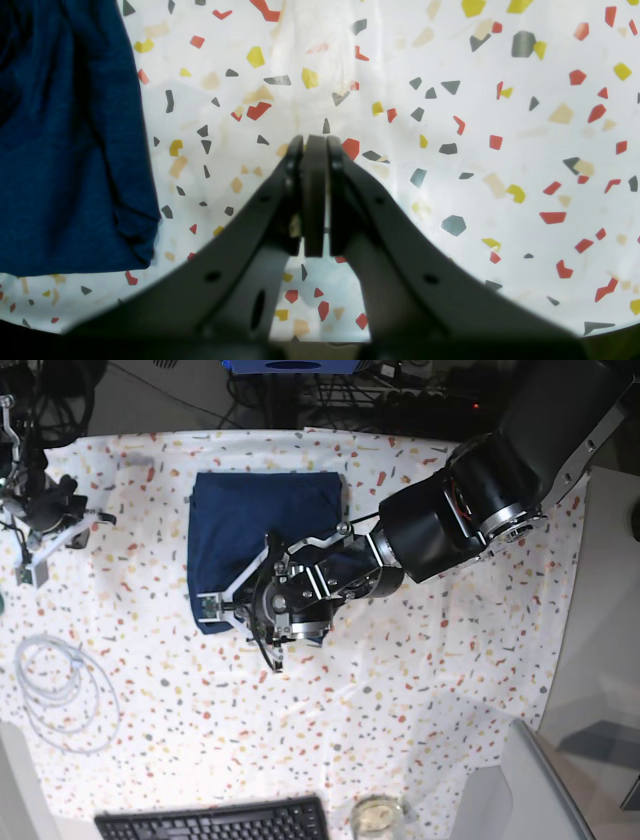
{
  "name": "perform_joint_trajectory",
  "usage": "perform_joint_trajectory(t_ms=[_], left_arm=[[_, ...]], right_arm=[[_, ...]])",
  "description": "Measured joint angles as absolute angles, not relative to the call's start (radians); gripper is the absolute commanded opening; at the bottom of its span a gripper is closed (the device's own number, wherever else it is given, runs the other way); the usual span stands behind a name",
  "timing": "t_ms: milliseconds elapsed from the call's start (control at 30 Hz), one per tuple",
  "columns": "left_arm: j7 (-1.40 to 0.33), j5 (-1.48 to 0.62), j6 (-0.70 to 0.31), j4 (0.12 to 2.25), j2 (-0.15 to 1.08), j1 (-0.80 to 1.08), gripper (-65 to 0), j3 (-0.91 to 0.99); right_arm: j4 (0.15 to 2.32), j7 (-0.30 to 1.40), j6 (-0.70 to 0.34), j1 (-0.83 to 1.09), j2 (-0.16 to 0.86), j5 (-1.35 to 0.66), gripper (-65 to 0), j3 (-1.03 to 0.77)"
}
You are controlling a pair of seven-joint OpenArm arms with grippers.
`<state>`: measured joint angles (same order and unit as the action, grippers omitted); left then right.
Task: Layout the t-shirt on the table in an organized manner, then fold the t-shirt properly
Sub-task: 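Press the left gripper onto the navy bundle's side and square it, then tuck the loose fabric at the bundle's corner under with the left gripper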
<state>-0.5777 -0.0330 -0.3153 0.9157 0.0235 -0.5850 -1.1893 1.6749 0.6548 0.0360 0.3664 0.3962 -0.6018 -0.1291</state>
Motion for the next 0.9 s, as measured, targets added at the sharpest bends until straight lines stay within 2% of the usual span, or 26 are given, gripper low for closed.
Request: perform_joint_trajectory(t_ms=[133,367,567,867,900], left_arm=[[-0.604,-0.035,-0.32,0.928,0.024,-0.599,-33.7,-1.191],[-0.69,-0.034,-0.323,0.984,0.024,-0.642,-33.2,-1.192],[-0.698,-0.033,-0.447,0.984,0.024,-0.663,-33.2,-1.193],[-0.701,-0.033,-0.447,0.984,0.025,-0.671,-33.2,-1.201],[-0.708,-0.033,-0.476,0.984,0.025,-0.672,-33.2,-1.2]], right_arm=[[1.675,0.655,0.036,0.366,0.396,-0.601,-65.0,-0.128],[1.675,0.657,0.036,0.366,0.396,-0.602,-65.0,-0.126],[1.675,0.657,0.036,0.366,0.396,-0.602,-65.0,-0.126],[1.675,0.657,0.036,0.366,0.396,-0.601,-65.0,-0.126],[1.675,0.657,0.036,0.366,0.396,-0.601,-65.0,-0.126]])
